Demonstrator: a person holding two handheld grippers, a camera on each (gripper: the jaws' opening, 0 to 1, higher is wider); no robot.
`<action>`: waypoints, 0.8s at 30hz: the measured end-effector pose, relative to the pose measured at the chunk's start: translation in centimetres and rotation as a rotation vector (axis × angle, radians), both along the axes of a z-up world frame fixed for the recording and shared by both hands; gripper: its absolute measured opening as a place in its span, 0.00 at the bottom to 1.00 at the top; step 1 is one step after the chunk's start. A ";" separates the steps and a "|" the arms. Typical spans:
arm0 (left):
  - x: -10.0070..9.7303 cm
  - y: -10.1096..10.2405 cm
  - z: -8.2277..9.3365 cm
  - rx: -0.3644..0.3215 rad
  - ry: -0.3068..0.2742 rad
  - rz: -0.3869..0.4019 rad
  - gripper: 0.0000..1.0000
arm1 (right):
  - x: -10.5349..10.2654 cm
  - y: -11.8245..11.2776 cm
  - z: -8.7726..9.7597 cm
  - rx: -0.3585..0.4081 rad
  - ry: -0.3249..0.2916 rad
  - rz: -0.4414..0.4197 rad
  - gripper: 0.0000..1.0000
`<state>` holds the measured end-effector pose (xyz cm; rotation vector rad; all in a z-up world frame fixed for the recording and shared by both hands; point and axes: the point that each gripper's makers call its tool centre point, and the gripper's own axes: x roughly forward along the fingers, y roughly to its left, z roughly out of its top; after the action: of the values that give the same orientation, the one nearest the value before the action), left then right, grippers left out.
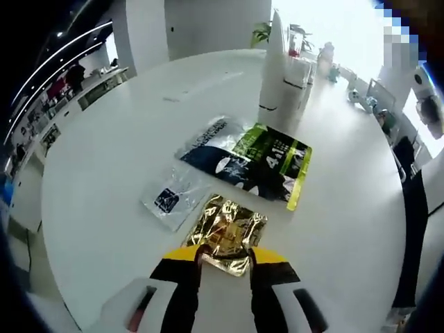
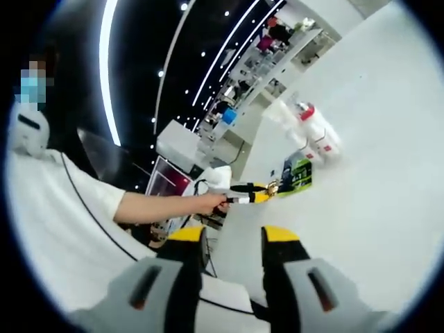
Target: Arrange the skincare products in the storage area until every visible bottle or jar stands upright without overlapping.
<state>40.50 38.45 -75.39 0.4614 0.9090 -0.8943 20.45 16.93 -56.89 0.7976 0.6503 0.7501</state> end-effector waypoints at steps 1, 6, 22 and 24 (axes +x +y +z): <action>-0.1 0.0 0.0 -0.004 0.004 0.000 0.28 | 0.0 0.0 0.0 0.001 0.000 0.000 0.34; -0.3 0.2 0.2 0.022 -0.019 -0.018 0.30 | -0.1 -0.3 -0.1 0.002 0.000 0.000 0.34; -1.0 -1.1 5.4 -0.150 -0.082 0.164 0.39 | 0.2 0.3 0.1 -0.002 -0.039 0.049 0.33; -1.3 -1.2 6.5 -0.184 -0.098 0.189 0.41 | 0.7 0.5 0.5 -0.004 -0.061 0.063 0.33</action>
<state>39.17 37.21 -68.88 0.2533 0.7587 -0.7671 21.15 17.44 -56.38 0.7506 0.6245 0.8265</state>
